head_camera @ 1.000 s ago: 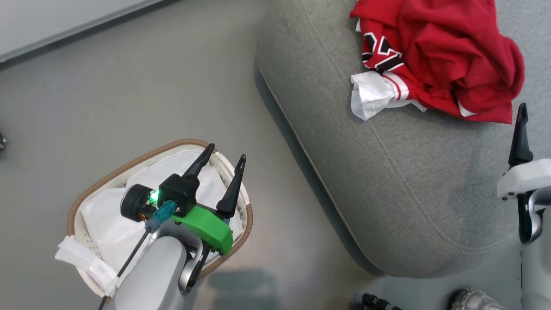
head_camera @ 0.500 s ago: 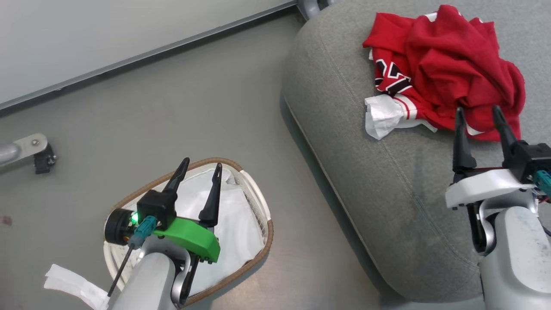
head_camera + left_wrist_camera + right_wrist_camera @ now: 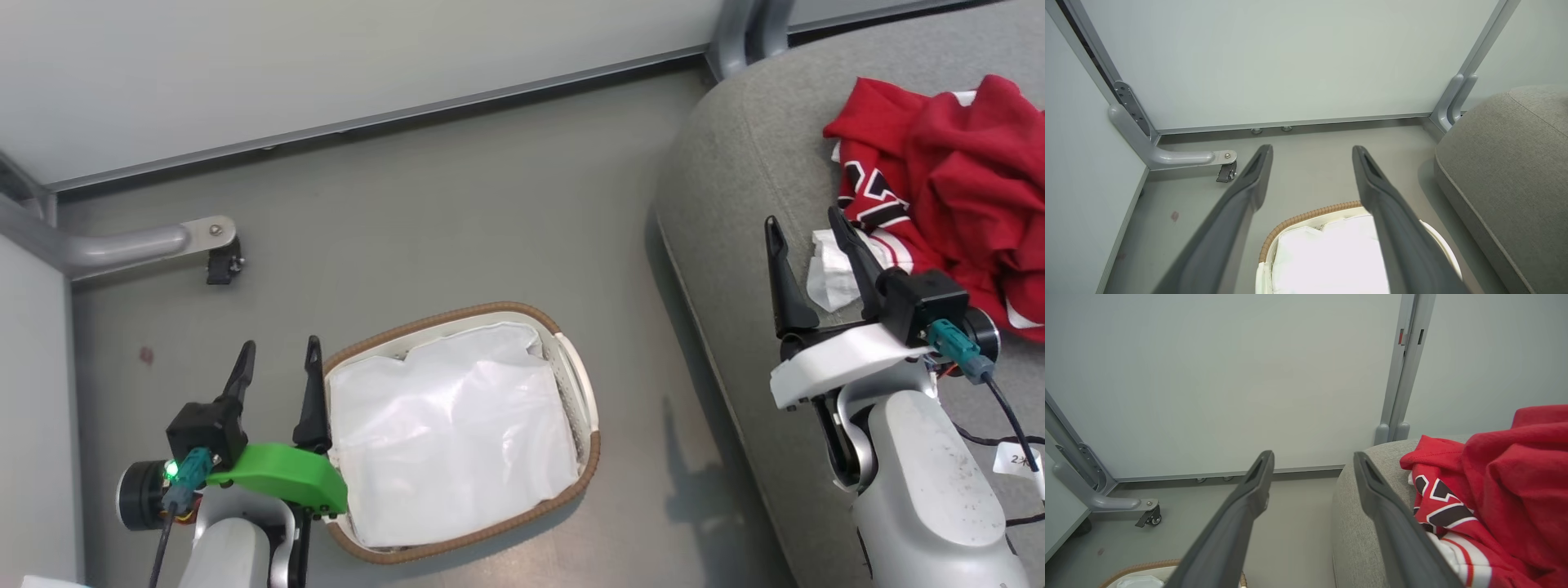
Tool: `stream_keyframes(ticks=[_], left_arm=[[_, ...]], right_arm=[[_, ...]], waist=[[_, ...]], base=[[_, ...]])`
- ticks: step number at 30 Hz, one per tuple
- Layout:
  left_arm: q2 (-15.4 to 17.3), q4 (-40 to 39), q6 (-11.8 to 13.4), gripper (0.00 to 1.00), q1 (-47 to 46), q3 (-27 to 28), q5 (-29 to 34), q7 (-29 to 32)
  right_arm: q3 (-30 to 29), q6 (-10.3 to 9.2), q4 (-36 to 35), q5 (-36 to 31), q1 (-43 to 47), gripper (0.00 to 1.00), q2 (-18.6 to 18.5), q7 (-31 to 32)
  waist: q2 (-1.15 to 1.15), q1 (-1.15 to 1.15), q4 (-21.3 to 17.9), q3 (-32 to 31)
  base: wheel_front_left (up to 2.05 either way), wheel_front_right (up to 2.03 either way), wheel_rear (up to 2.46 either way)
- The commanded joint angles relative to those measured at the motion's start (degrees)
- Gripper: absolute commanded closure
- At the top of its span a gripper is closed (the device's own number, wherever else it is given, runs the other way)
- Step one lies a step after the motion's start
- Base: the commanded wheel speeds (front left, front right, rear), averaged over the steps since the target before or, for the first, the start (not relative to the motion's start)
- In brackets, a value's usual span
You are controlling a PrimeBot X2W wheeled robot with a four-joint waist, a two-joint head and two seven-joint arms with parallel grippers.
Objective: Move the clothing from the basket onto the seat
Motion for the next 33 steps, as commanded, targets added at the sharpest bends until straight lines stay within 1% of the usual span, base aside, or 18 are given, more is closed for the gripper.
stream_keyframes(ticks=[1,7,14,19,26,31,32,33], left_arm=[[-0.3,-0.3,0.3,0.00,1.4,1.2,0.8,0.0],[-0.6,-1.0,0.3,0.00,4.0,5.3,1.9,0.0],[-0.9,-1.1,-0.5,0.00,6.7,7.9,2.2,0.0],[-0.9,-1.3,-1.1,0.00,8.7,7.8,0.2,0.0],[-0.9,-0.4,-1.1,0.00,11.3,7.9,-1.0,0.0],[-0.9,-0.1,-1.3,0.00,12.3,7.6,-2.4,0.0],[-1.0,0.0,-1.3,1.00,11.6,7.6,-2.2,0.0],[-1.0,0.5,-1.3,1.00,11.7,7.6,-2.2,0.1]], right_arm=[[0.4,-0.06,0.3,0.3,0.8,0.00,-0.3,-0.1],[1.2,-0.06,1.1,0.8,2.3,0.00,-0.3,-0.1],[1.8,-0.06,2.2,1.3,4.8,0.00,-0.2,-0.1],[2.2,-0.06,3.1,1.6,6.6,0.00,-0.2,-0.1],[2.2,-0.06,4.0,1.7,9.9,0.00,-0.2,-0.1],[2.3,-0.06,3.9,1.6,11.3,0.00,-0.2,-0.1],[2.3,0.00,4.0,1.6,10.8,1.00,0.0,0.0],[2.3,0.00,4.4,1.6,10.9,1.00,0.1,0.0]], waist=[[0.00,0.00,3.6,-2.2],[0.00,0.00,5.9,-3.8],[0.00,0.00,6.8,-5.8],[0.00,0.00,6.8,-7.1],[0.00,0.00,6.8,-9.8],[0.00,0.00,6.7,-10.4],[0.00,0.00,6.8,-10.4],[0.00,0.00,6.8,-10.4]], base=[[0.00,0.00,0.00],[0.00,0.00,0.00],[0.00,0.00,0.00],[0.00,0.00,0.00],[0.00,0.00,0.00],[0.00,0.00,0.00],[0.00,0.00,0.00],[0.00,0.00,0.00]])
